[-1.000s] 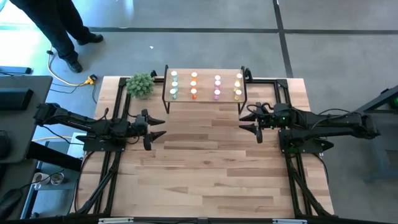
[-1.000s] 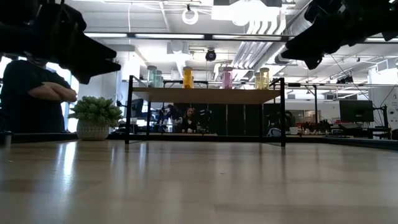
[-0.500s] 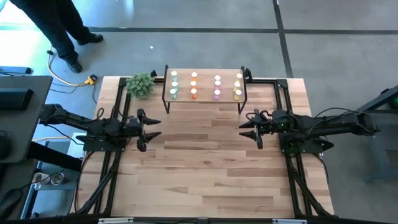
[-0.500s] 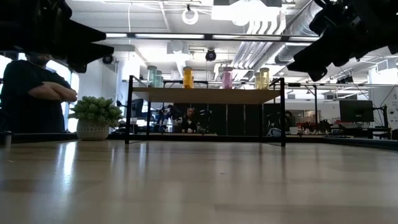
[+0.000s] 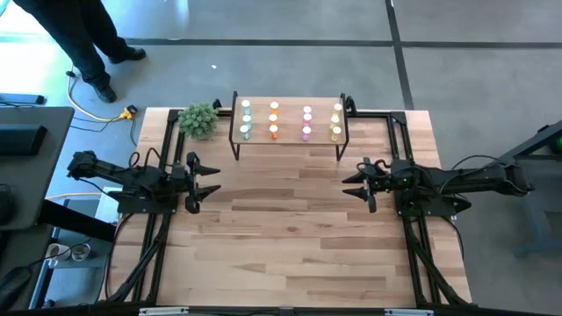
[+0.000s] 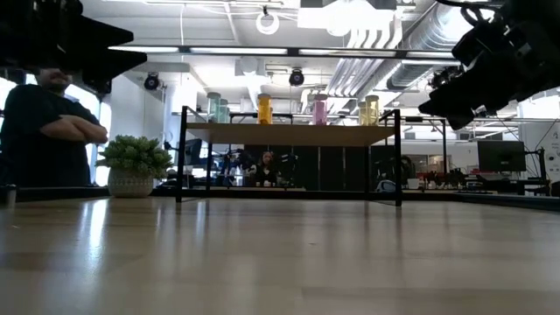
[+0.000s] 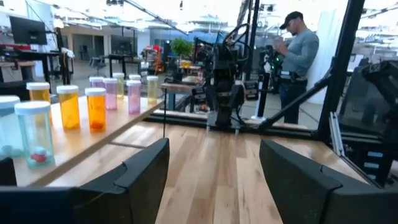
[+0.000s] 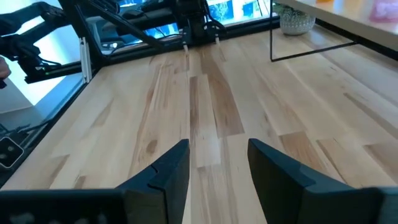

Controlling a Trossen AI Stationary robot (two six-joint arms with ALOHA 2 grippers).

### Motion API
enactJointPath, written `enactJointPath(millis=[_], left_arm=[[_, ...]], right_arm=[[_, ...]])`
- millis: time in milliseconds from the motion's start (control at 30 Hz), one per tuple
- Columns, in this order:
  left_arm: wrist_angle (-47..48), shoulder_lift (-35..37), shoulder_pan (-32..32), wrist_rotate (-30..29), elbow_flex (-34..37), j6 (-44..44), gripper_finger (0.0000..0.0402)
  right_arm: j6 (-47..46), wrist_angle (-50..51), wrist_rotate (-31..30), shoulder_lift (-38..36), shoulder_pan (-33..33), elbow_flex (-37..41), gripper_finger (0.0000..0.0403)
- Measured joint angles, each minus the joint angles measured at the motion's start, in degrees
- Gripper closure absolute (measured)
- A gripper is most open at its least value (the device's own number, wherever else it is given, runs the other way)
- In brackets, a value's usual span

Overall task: Pick and place medicine bottles onto shelf by color
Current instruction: Return to Home Position

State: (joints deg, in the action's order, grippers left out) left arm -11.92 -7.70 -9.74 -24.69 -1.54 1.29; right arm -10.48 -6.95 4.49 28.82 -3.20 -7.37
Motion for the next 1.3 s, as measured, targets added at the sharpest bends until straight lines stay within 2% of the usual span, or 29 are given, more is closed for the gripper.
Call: enactJointPath(millis=[167, 500, 1300], left_arm=[[6.0, 2.7, -0.2, -0.5, 0.0, 2.1, 0.0163], [10.7, 2.7, -0.2, -0.3, 0.0, 4.6, 0.0163], [10.6, 2.6, -0.2, -0.2, 0.0, 4.5, 0.0163]], right_arm=[[0.0, 0.7, 0.0, -4.6, 0.0, 2.7, 0.0249], [-0.1, 1.6, 0.3, -10.2, 0.0, 6.5, 0.0249], [-1.1, 5.6, -0.9, -10.5, 0.0, 6.8, 0.0249]])
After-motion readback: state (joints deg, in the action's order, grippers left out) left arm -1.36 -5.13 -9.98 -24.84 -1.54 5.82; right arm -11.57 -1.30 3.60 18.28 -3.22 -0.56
